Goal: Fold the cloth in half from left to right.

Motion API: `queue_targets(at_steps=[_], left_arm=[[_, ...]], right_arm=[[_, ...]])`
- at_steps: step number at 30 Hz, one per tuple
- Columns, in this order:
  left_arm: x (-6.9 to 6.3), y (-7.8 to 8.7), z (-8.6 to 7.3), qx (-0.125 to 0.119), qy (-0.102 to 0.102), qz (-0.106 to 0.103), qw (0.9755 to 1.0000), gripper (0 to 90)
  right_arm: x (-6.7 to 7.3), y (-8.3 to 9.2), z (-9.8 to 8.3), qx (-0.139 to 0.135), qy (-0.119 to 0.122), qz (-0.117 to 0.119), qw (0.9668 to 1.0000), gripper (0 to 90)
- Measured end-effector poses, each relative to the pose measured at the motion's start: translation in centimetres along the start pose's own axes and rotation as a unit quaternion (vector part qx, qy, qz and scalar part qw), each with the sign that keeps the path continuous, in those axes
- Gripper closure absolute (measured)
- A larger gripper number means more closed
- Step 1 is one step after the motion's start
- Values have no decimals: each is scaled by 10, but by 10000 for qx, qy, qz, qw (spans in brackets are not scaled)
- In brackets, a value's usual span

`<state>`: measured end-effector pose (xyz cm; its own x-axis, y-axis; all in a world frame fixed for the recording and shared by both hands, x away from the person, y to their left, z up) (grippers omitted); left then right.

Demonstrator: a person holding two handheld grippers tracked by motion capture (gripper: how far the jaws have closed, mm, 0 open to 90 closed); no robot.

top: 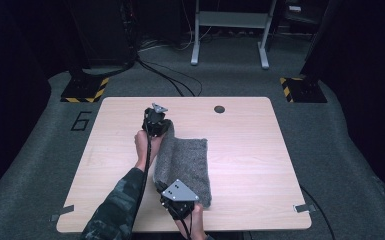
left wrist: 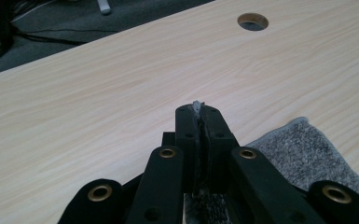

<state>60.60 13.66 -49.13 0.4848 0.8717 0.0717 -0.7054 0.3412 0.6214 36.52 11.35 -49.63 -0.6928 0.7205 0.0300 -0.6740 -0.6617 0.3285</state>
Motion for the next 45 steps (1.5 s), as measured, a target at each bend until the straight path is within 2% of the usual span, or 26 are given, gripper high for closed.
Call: queue_targets(at_steps=[9, 17, 26, 29, 35, 36, 39, 40, 44, 45], left_arm=[[-20, -17, 0, 116, -129, -156, 9997, 864], [-38, -33, -3, 236, -237, -267, 9991, 861], [-54, -52, -13, 485, -357, -340, 9976, 859], [-60, -58, -14, 452, -302, -375, 9978, 857], [-69, -64, -16, 508, -336, -455, 9971, 840], [-70, -65, -16, 499, -326, -493, 9970, 820], [-73, -65, -15, 492, -286, -621, 9964, 636], [-73, -64, -15, 490, -272, -624, 9965, 550], [-71, -60, -14, 467, -186, -722, 9961, 383], [-71, -58, -13, 447, -191, -749, 9960, 370]], right_arm=[[-20, 12, -17, 127, -136, -164, 9997, 865], [-27, 15, -30, 264, -207, -256, 9991, 862], [-38, 17, -51, 490, -350, -284, 9978, 857], [-42, 18, -57, 554, -377, -351, 9971, 855], [-51, 23, -67, 635, -464, -466, 9958, 845], [-52, 24, -68, 666, -451, -490, 9956, 843], [-57, 27, -73, 711, -522, -560, 9945, 831], [-60, 29, -75, 711, -556, -595, 9941, 826], [-67, 36, -80, 755, -587, -680, 9931, 811], [-69, 38, -82, 797, -580, -685, 9928, 810]])
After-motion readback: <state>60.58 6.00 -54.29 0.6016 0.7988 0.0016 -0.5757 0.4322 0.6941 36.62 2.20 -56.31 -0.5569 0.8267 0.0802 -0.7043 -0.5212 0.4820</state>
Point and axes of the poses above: each handheld gripper's, and its own axes: y roughly backward along the jaws, z roughly out of its top, x roughly to its left, the point moved 10 cm from there along -y, roughly forward along the jaws, and after that the axes turned 3 degrees about -y, right-handed, at the moved point
